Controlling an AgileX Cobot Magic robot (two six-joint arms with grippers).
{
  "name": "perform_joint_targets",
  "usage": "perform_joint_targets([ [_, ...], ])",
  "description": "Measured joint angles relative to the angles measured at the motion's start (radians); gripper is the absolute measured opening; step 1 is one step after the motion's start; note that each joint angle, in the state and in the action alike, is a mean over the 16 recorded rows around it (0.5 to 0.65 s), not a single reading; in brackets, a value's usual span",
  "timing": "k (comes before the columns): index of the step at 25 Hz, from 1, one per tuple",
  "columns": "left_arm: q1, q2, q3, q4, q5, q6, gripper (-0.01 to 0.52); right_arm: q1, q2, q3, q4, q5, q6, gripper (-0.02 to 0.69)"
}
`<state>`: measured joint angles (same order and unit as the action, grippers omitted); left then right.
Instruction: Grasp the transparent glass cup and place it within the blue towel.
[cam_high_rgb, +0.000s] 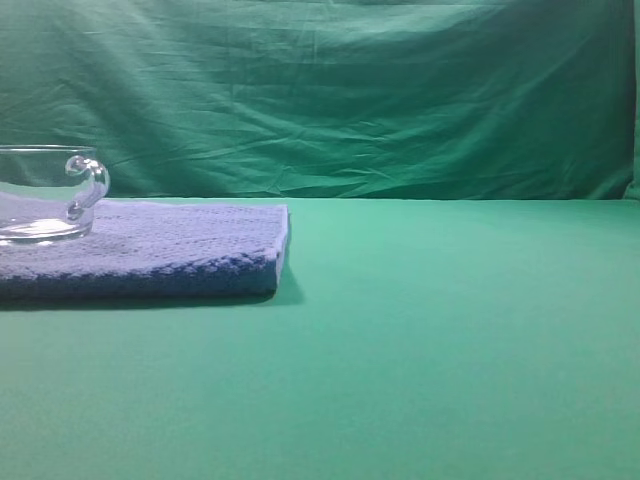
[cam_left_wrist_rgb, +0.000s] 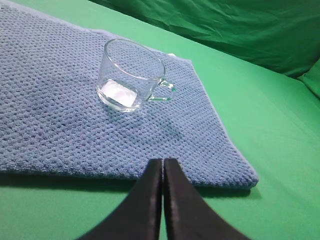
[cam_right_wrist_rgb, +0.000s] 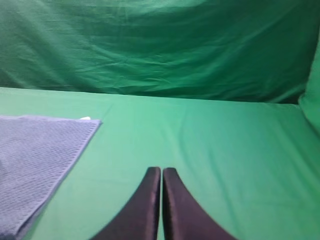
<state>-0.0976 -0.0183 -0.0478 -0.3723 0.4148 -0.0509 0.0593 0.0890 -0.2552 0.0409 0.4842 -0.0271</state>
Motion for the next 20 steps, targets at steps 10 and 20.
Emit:
perform_joint_targets([
  [10, 0.000, 0.000, 0.000, 0.000, 0.000, 0.000, 0.000, -0.100, -0.097, 0.191, 0.001, -0.016, -0.008, 0.000],
  [20, 0.000, 0.000, 0.000, 0.000, 0.000, 0.000, 0.000, -0.104, -0.099, 0.276, 0.001, -0.063, -0.021, 0.000],
])
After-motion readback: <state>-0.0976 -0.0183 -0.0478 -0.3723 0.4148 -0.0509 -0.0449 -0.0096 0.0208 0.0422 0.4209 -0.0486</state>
